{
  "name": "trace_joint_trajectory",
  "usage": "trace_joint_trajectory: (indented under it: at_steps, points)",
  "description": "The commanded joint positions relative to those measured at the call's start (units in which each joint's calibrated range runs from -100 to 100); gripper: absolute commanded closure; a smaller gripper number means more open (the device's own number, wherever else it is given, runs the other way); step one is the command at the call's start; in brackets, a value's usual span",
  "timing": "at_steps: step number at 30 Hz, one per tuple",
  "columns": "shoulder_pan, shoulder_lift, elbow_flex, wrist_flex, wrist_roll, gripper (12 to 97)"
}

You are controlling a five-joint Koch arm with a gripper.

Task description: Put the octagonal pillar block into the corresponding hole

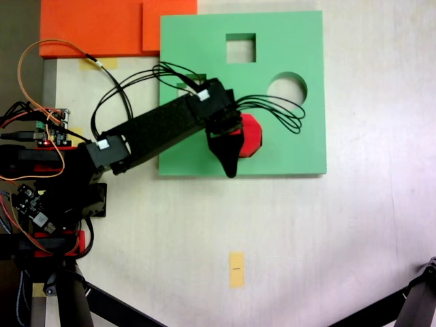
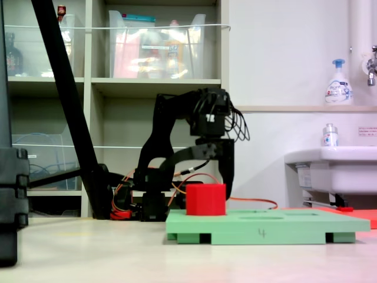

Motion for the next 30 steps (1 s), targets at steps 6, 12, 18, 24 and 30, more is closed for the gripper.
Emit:
trace_joint_trajectory:
  at_steps: [6,12,18,24,30]
  points:
    - [1.86,-9.48,4.34,0.72,1.37,13.5]
    - [2.2,-40.07,-1.84,-1.01,-4.74,14.8]
    - [-2.59,-71.63,-2.64,-0.05,-21.05,37.9]
    - [-8.74,-89.37,-4.04,10.16,-34.14,56.7]
    - [-12.8,-100.68,-29.96,30.47,-47.86,56.7]
